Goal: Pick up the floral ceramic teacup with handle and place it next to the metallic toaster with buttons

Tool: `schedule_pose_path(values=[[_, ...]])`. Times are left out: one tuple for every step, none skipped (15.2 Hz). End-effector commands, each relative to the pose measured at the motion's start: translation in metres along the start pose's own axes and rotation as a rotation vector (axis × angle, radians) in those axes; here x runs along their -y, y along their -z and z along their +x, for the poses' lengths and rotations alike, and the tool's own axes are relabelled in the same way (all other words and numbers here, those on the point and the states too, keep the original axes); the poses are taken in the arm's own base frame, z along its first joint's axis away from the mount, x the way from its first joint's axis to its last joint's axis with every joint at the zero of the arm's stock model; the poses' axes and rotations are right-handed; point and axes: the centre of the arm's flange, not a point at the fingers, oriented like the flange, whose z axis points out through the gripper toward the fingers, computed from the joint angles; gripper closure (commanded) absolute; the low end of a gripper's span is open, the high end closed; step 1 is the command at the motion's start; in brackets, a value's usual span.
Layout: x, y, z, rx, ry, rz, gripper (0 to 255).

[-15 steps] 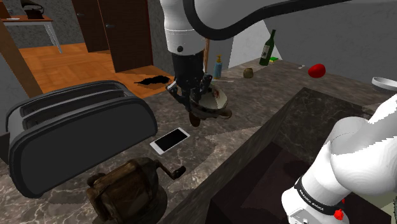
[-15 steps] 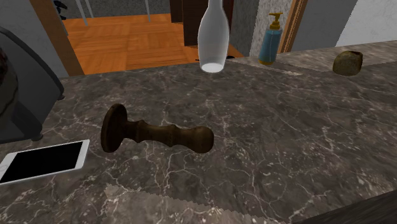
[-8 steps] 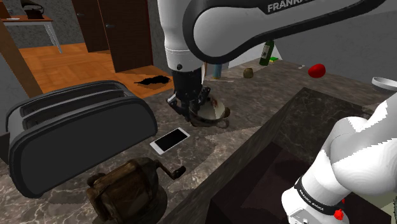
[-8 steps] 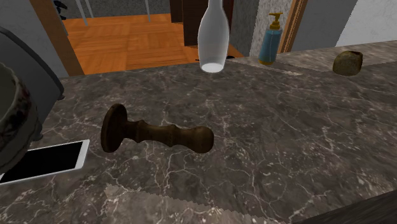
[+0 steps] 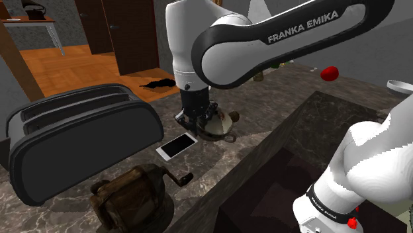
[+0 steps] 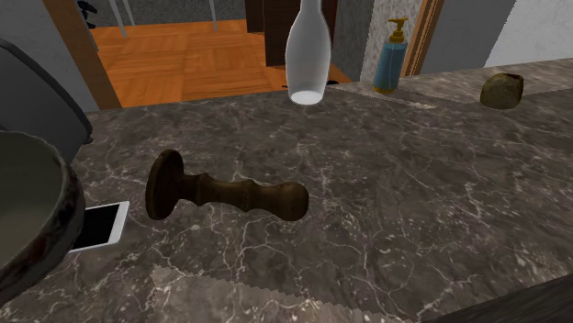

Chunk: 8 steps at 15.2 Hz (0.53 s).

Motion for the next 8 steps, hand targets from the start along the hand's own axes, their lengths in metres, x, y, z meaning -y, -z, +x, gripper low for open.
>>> schedule_pose_path(values=[[0.002,-0.011,0.000,-0.001,0.000,0.001,255],[0.003,-0.016,0.000,-0.001,0.000,0.001,255],[0.003,-0.022,0.000,-0.001,0.000,0.001,255],[0.004,-0.027,0.000,-0.001,0.000,0.001,255],[0.005,-0.032,0.000,-0.001,0.000,0.001,255],[0.006,-0.037,0.000,-0.001,0.000,0.001,255],[0.006,-0.043,0.000,-0.001,0.000,0.001,255],[0.007,-0.048,-0.001,-0.001,0.000,0.001,255]])
